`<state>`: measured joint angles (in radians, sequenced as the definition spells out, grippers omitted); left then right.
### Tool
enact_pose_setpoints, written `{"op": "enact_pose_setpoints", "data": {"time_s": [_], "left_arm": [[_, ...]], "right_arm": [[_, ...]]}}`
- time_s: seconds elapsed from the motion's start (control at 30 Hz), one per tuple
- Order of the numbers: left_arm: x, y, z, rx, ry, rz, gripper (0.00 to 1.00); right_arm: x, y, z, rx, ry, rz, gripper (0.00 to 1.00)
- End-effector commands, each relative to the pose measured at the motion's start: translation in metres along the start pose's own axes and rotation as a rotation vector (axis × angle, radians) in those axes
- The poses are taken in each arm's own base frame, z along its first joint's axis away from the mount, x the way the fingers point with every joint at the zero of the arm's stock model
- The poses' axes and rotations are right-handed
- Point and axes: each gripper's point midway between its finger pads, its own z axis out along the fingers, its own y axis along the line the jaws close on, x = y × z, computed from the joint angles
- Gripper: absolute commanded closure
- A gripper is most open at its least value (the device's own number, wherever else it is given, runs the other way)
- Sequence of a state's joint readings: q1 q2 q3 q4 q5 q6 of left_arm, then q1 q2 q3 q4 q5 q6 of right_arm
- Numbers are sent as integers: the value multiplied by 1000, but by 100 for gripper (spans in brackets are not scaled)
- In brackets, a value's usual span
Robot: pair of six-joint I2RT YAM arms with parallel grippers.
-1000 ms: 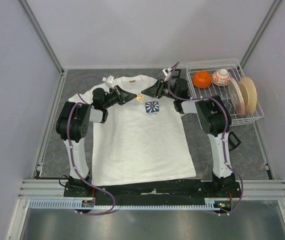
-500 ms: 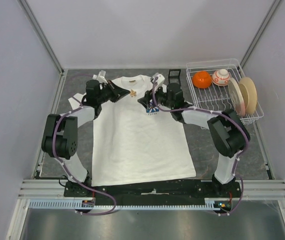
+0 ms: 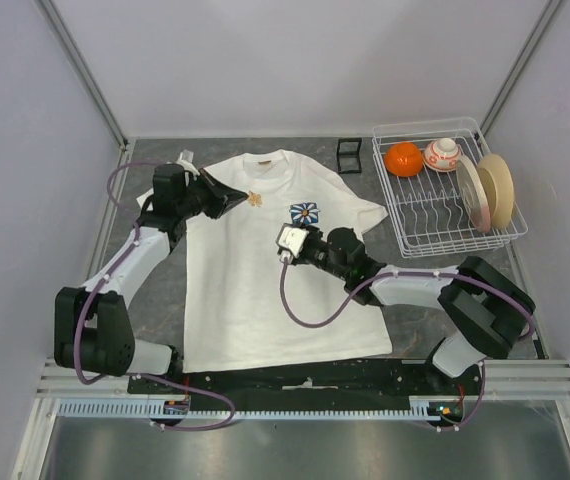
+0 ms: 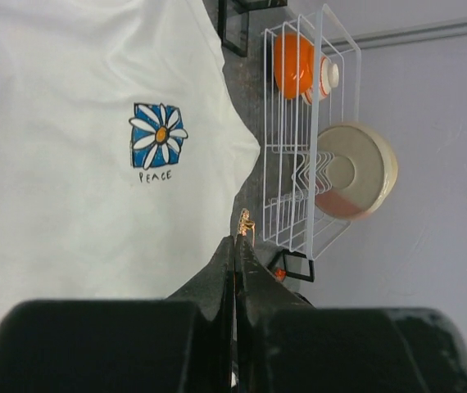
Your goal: Remove the brooch from the garment
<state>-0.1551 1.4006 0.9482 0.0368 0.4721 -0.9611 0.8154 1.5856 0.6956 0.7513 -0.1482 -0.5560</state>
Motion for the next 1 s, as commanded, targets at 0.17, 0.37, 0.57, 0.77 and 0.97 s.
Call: {"op": "enact_pose_setpoints", "data": {"time_s": [0.17, 0.37, 0.57, 0.77, 0.97], "left_arm": [[45, -17, -33, -29, 85, -151, 98], [61, -22, -39, -68, 93, -176, 98], [68, -16, -39, -117, 108, -179, 98], [70, -17, -37, -131, 116, -186, 98], [67, -19, -37, -134, 102, -192, 98]], "right_arm": [[-76, -5, -5, 158, -182, -182, 53], [-78, 1, -3, 151, -204, -177, 60], [-74, -4, -3, 194, -186, -193, 62], [-70, -3, 2, 197, -165, -221, 62], [-65, -1, 1, 195, -156, -218, 63]]}}
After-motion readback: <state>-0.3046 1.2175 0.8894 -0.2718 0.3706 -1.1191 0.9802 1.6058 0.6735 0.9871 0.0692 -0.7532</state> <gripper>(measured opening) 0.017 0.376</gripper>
